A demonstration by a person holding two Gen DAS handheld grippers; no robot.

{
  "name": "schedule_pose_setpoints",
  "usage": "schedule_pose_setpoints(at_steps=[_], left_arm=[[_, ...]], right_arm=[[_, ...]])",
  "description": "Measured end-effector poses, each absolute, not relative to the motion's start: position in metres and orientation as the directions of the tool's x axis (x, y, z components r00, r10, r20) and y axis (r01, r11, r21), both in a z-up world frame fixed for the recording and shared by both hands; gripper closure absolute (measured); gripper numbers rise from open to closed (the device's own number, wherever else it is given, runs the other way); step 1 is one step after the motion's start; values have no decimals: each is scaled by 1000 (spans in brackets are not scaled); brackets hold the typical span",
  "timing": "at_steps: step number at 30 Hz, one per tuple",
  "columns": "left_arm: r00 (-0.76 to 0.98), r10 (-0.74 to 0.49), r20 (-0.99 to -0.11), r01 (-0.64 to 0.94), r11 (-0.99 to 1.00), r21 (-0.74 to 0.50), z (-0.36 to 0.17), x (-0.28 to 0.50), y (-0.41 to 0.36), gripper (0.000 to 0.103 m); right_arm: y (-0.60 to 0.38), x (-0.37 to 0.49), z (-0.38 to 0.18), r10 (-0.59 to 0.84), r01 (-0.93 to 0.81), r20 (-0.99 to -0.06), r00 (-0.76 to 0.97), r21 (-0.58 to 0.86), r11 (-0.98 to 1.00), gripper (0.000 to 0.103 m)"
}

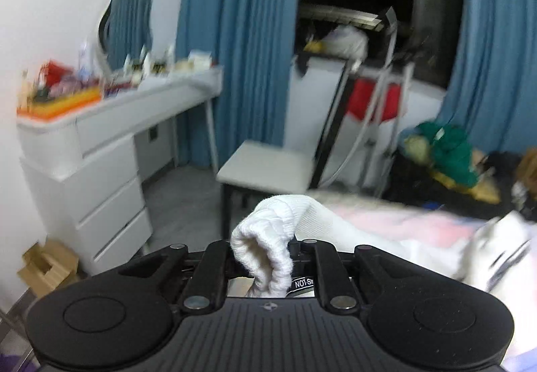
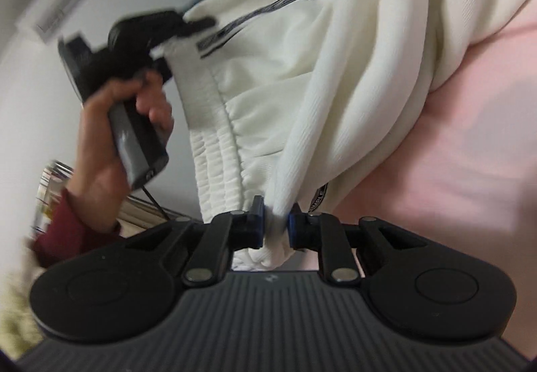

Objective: Fold clothes

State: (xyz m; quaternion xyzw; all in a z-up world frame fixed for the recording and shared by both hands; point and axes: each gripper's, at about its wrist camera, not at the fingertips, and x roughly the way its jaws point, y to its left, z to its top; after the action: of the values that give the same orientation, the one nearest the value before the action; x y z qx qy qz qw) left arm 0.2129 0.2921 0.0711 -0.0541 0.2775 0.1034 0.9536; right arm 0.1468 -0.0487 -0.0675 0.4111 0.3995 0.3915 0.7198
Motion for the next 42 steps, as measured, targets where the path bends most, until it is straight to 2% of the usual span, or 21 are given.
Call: schedule_pose_setpoints(at_steps=[4,8,11,12,13,14,15,16,17,23,30,32,37,42], left_arm=[[783,189,-592,-291,953,-81,16,227,326,86],[783,147,-604,-296,943,-154,-2,215,348,80],[787,116,-606,-262,952,-159,3,195,347,70],[791,104,-603,-251,954,-165,6,184,344,61],[797,95,-597,-240,956,-169,11,173,341,47],[802,97,-590,-233,959,-159,15,162,335,40],[806,114,-581,-233,963,-133,21,152,325,29],[812,123,-571,-227,967,-115,27,140,315,23],[819,121,-561,-217,970,-107,33,128,306,23],[868,52,-494,-122,986,-112,65,49,233,21],[914,-34,-405,-33,987,-157,82,-26,115,19],[917,-54,-395,-11,987,-158,80,-35,83,19],[929,-72,-364,29,992,-124,60,-49,8,19],[918,-125,-376,68,985,-162,20,-45,-18,18]], right_arm=[[-22,159,-88,874,-246,-334,353,868,431,86],[-25,161,-89,875,-243,-346,338,866,436,82],[-31,165,-79,855,-266,-383,350,835,482,65],[-30,160,-78,839,-271,-408,360,815,513,55],[-29,156,-78,821,-275,-433,371,794,543,49],[-33,153,-72,807,-282,-447,385,776,564,37],[-36,147,-65,798,-302,-449,402,757,579,24],[-38,140,-64,789,-316,-448,421,743,591,18],[-44,134,-59,776,-327,-451,440,724,607,16],[-80,96,10,699,-411,-451,555,582,702,17],[-183,57,69,550,-418,-385,741,377,826,17],[-228,47,69,488,-384,-361,795,325,864,17],[-268,51,56,353,-289,-335,874,226,930,17],[-323,45,23,269,-216,-307,913,198,956,17]])
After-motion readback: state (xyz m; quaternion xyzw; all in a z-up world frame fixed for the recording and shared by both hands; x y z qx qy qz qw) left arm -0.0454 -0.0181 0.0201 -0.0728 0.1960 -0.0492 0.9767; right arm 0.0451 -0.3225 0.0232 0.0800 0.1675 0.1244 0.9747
